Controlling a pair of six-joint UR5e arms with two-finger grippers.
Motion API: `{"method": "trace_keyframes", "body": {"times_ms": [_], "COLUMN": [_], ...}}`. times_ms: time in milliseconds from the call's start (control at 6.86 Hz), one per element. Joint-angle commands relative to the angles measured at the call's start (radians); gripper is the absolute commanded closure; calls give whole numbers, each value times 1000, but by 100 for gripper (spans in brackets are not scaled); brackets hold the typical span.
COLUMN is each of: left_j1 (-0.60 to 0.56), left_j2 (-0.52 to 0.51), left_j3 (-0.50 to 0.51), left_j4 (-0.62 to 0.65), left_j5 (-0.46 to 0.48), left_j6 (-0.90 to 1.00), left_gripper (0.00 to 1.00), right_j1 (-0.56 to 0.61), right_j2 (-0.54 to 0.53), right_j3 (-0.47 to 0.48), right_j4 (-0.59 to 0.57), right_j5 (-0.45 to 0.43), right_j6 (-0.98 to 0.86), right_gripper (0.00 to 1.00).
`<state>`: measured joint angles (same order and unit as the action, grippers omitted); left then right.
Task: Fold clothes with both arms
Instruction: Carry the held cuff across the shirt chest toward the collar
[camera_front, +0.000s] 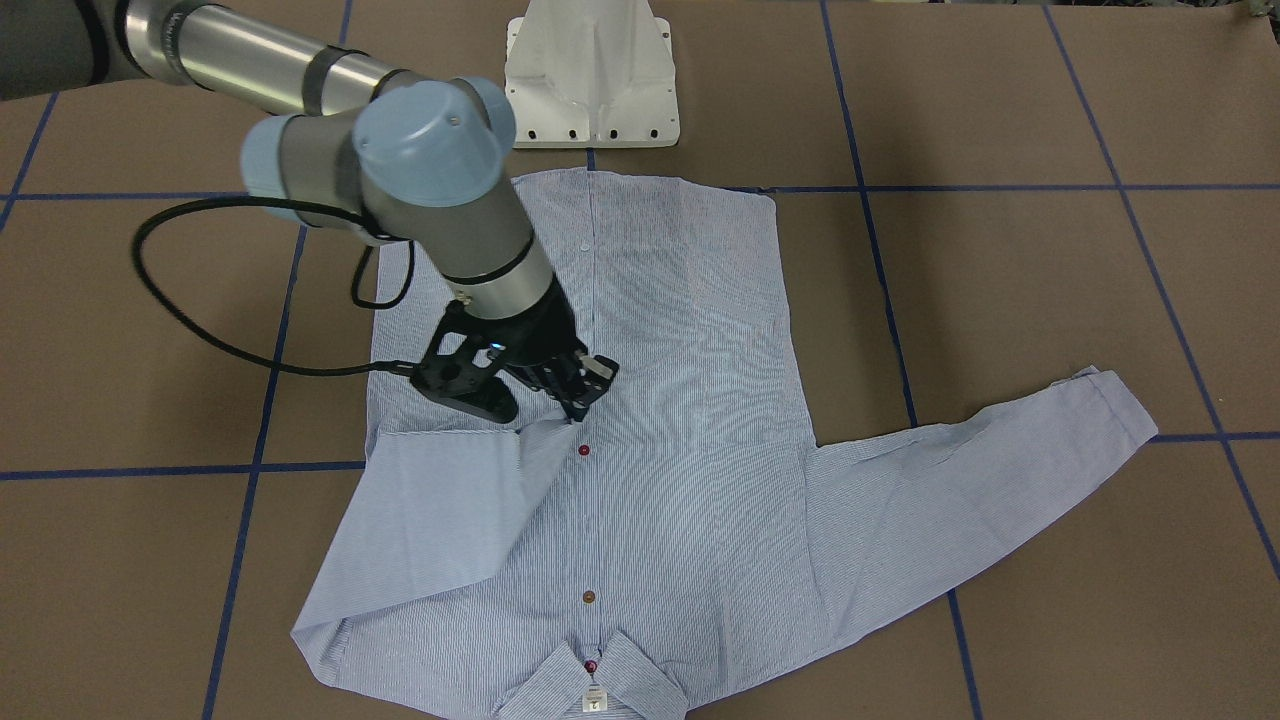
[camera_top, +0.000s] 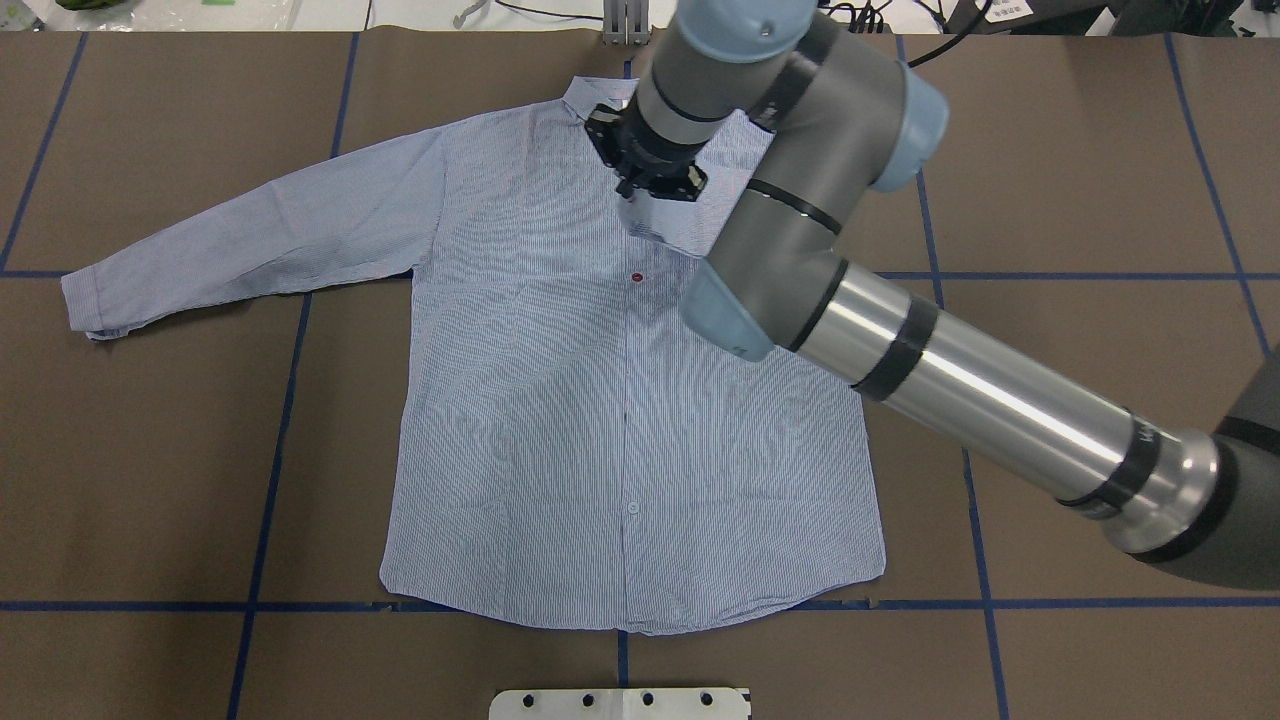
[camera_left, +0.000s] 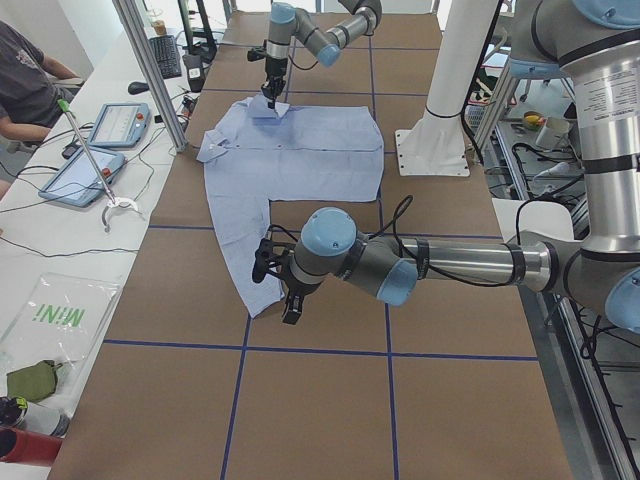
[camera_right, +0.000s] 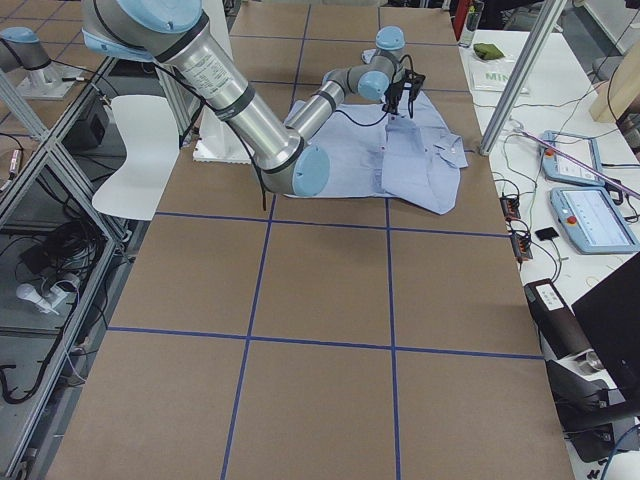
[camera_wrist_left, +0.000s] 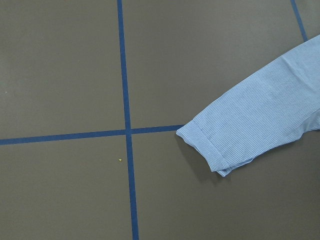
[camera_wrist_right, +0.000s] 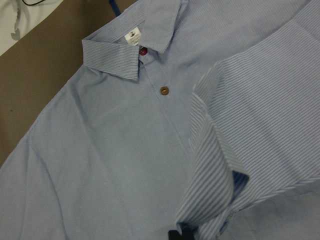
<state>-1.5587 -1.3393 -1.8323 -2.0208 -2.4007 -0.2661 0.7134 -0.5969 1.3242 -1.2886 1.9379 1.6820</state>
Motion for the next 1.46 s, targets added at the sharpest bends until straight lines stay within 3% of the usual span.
{"method": "trace_keyframes", "body": {"times_ms": [0,583,729,875,1166,1312], "left_j1": [0,0,0,0,15,20], "left_j2": [0,0,0,0,-17,-65], "left_j3": [-5,-7,-9,-5,19,95], "left_j4": [-2,-2,-2,-2,-10,-24], "left_j5": [2,2,2,-2,-5,-3], "left_j6": [-8,-8,-8,-8,-4,-4], "left_gripper": [0,0,0,0,0,0], "right_j1": [-77,-112,-117,-130,-144,-123], "right_j2": [144,149,150,178,232,212], "right_j3": [-198,-229,-256,-288,-301,-287], "right_j4": [116,188,213,213,210,195], "right_j5": [-124,-183,-212,-256,-260,-254], "right_j6": [56,56,58,83,162,166], "right_gripper": [100,100,1,1,1,1]}}
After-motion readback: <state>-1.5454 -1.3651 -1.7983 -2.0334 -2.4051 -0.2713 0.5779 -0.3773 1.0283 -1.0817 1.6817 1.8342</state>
